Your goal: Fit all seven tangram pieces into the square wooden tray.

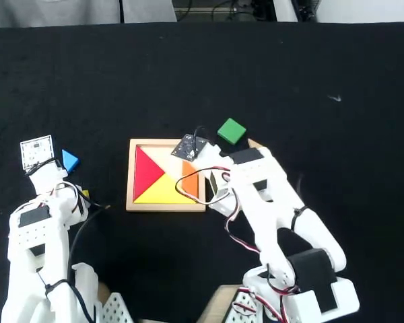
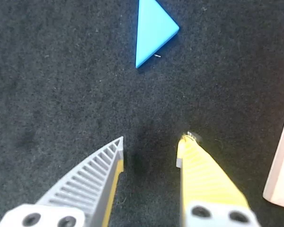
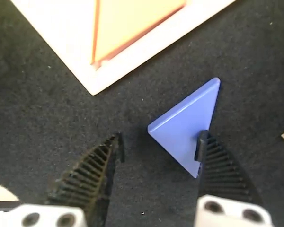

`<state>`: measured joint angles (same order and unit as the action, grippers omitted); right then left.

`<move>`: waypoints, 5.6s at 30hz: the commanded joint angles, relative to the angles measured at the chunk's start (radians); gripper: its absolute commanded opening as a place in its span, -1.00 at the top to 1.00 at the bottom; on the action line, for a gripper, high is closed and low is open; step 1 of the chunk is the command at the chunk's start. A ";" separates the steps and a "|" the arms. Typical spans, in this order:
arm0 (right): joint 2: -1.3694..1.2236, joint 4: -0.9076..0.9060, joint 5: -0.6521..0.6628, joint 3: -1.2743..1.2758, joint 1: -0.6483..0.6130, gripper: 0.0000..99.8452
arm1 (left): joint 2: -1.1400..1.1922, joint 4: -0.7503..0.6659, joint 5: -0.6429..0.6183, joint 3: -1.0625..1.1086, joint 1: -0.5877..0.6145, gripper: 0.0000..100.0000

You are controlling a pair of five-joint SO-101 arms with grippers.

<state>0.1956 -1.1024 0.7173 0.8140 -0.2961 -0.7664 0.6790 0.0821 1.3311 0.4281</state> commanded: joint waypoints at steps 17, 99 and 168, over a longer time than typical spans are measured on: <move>-0.147 0.089 0.009 -0.045 0.021 0.59 | -0.020 -0.015 -0.003 -0.004 -0.013 0.62; -0.084 0.081 -0.278 -0.136 -0.155 0.75 | -0.020 -0.015 -0.003 -0.004 -0.013 0.62; 0.117 0.095 -0.043 0.133 0.021 0.46 | -0.020 -0.015 -0.003 -0.004 -0.013 0.62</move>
<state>0.3506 -1.0472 0.6483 0.9490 -0.2977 -0.7664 0.6790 0.0821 1.3311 0.4266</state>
